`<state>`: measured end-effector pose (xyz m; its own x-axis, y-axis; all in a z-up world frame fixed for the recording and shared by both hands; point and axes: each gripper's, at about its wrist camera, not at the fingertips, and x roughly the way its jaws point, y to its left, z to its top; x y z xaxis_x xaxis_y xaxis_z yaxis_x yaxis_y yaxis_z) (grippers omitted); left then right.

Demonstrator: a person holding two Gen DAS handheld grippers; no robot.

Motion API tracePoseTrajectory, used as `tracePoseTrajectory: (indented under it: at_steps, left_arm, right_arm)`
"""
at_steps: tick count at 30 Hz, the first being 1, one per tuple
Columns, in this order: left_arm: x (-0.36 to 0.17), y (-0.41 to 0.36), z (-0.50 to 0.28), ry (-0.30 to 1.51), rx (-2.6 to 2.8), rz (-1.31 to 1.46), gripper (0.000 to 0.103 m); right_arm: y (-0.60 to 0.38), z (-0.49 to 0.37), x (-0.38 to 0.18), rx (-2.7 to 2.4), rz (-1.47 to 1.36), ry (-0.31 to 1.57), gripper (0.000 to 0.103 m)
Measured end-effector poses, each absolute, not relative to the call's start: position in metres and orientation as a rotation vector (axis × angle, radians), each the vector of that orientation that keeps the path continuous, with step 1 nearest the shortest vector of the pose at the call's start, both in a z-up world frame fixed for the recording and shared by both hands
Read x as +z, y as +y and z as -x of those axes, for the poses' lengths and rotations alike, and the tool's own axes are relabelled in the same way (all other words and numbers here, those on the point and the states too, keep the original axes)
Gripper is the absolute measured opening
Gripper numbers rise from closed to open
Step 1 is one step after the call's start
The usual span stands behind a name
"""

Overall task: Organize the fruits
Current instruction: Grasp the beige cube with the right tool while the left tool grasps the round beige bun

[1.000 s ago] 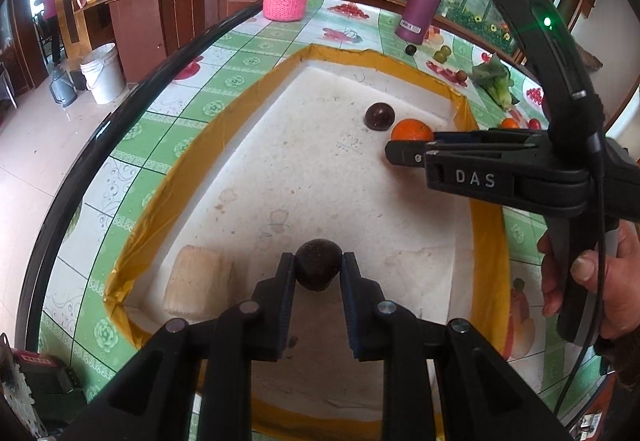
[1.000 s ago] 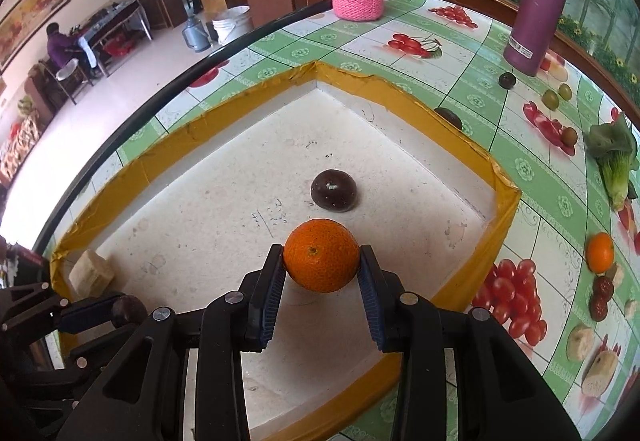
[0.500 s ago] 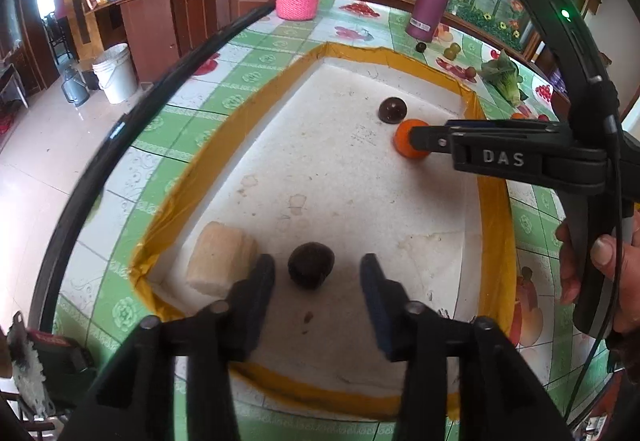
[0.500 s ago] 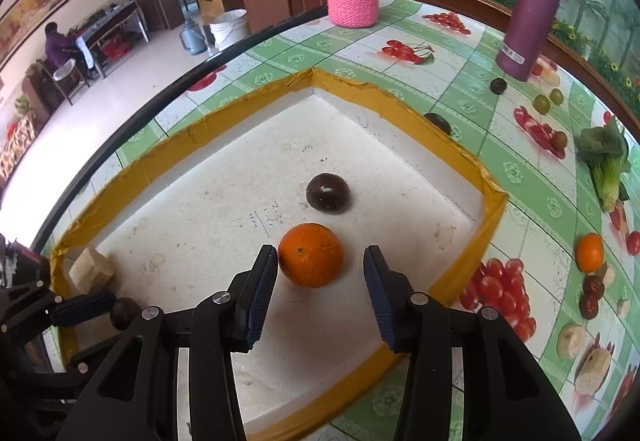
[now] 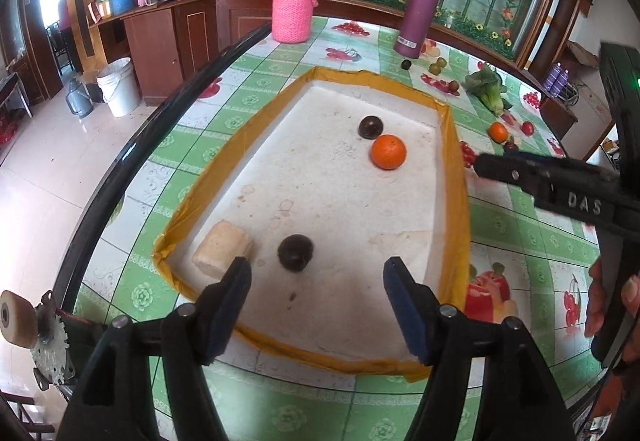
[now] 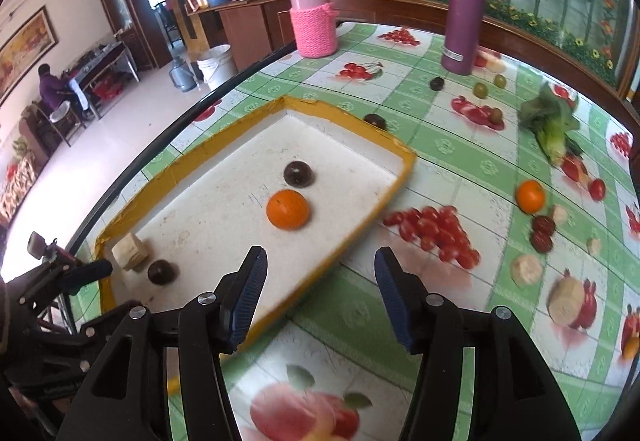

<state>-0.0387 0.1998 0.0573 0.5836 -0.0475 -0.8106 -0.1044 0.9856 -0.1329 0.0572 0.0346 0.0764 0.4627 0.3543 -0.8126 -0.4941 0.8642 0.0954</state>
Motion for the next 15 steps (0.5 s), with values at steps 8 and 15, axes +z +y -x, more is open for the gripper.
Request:
tracePoseTrajectory:
  at_steps: [8,15]
  left_arm:
    - [0.071,0.157,0.032,0.933,-0.053,0.123,0.08]
    - [0.077,0.102,0.025,0.947,-0.156,0.062,0.087]
  right_arm:
    - [-0.036,-0.027,0.073,0.411,0.089,0.975,0.06]
    - [-0.103,-0.005,0.058,0.269,0.072,0.986,0.076]
